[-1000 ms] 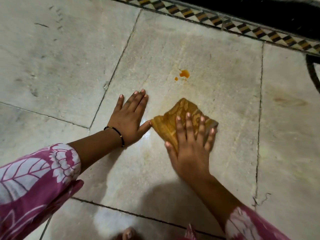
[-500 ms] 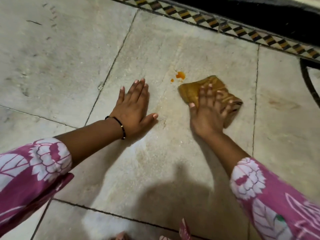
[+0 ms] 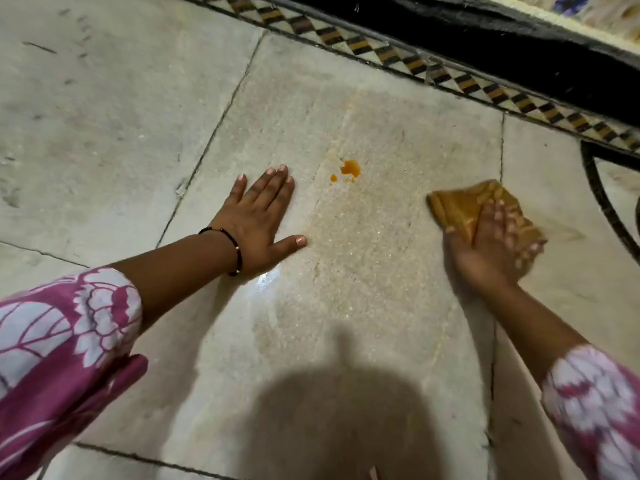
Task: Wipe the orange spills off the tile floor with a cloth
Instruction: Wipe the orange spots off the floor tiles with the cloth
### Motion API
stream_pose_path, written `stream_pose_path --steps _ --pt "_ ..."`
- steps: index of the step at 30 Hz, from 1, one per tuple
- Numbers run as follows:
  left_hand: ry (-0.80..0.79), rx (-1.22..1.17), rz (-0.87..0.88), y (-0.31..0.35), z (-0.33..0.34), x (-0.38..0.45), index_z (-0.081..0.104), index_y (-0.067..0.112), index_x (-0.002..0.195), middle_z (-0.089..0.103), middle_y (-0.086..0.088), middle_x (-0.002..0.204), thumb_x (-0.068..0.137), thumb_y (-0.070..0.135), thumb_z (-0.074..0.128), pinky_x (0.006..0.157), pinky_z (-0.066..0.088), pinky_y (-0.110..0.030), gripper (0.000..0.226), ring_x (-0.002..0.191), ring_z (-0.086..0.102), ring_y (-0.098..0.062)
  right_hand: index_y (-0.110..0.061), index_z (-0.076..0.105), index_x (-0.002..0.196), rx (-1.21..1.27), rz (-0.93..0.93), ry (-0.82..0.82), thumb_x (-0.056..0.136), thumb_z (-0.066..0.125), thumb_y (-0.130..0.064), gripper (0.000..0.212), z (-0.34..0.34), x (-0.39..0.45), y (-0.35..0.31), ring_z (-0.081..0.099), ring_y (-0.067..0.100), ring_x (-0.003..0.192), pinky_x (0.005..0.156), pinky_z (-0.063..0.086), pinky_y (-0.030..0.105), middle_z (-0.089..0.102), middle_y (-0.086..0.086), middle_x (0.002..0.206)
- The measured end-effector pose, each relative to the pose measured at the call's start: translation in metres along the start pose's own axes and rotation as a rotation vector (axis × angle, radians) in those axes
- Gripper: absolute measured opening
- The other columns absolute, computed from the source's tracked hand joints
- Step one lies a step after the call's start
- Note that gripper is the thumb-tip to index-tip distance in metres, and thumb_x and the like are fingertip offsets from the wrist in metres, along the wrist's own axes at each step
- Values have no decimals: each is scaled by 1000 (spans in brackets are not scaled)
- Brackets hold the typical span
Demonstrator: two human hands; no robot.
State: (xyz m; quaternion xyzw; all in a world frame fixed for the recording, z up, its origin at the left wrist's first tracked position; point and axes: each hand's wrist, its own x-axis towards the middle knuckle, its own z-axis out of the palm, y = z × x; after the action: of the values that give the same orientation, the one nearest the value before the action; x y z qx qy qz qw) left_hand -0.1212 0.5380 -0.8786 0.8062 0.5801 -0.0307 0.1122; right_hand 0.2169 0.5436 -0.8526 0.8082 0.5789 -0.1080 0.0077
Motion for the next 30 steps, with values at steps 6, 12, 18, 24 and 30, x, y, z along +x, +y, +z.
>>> stream_pose_path --steps 6,12,18,24,30 --pt "30 -24 18 -2 0 0 -13 17 148 -17 -2 156 75 79 1 116 -9 -45 96 143 -16 -15 -15 -1 151 47 -11 -61 97 22 -48 67 -10 97 -95 -10 24 145 109 -13 57 -10 0 159" --pt "98 -51 26 -2 1 -1 -10 13 148 -13 -6 157 80 79 13 117 -6 -44 98 144 -11 -16 -19 2 151 -20 -285 -89 98 21 -48 63 -6 110 -148 -8 23 145 108 -15 56 -7 -2 159" --pt "178 -213 14 0 -7 -8 -13 9 148 -24 -5 153 75 80 36 117 -4 -43 112 143 -16 -19 -26 4 151 -62 -665 -75 99 23 -46 59 13 44 -178 -6 18 145 112 -14 53 -3 -6 159" --pt "179 -212 23 -1 -7 -12 -12 9 147 -19 -6 155 72 82 33 117 -2 -47 114 144 -13 -19 -29 8 151 -86 -840 -106 96 24 -48 60 26 -49 -112 -5 10 145 114 -12 46 4 -11 158" --pt "158 -221 31 -3 -7 -11 -17 14 146 -19 -3 155 72 81 39 117 -5 -43 115 144 -13 -18 -36 -1 150 -120 -667 -149 93 15 -58 63 7 -57 -7 -9 9 145 115 -12 43 -2 -13 157"
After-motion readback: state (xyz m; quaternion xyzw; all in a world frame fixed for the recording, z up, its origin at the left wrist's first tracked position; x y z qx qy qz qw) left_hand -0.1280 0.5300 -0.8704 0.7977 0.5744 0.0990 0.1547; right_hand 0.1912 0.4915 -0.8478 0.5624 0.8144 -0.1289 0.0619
